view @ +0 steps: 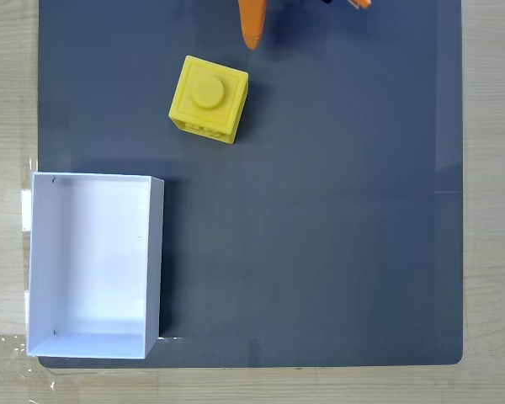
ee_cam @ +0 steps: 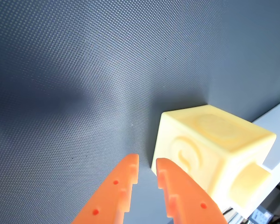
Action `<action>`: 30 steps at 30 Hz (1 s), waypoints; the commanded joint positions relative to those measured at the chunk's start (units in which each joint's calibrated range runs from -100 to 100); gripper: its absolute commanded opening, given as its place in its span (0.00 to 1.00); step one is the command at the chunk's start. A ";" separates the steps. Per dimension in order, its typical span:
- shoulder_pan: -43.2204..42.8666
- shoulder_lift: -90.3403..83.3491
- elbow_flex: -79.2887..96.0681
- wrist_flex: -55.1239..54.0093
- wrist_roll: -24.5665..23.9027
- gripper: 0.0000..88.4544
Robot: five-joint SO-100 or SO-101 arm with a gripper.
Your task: Grasp a yellow block and put it in the box
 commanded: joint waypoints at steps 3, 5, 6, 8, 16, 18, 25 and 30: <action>0.44 -0.33 0.17 0.65 -0.19 0.05; 0.44 -0.33 0.17 0.65 -0.19 0.05; 0.44 -0.33 0.17 0.65 -0.19 0.05; 0.44 -0.33 0.17 0.65 -0.19 0.05; 0.28 -0.16 -0.01 0.65 -0.13 0.05; -0.15 -0.16 0.08 0.39 -0.08 0.05; -0.23 2.30 -3.27 -2.84 -0.39 0.05; -0.40 16.19 -13.85 -12.53 -0.60 0.05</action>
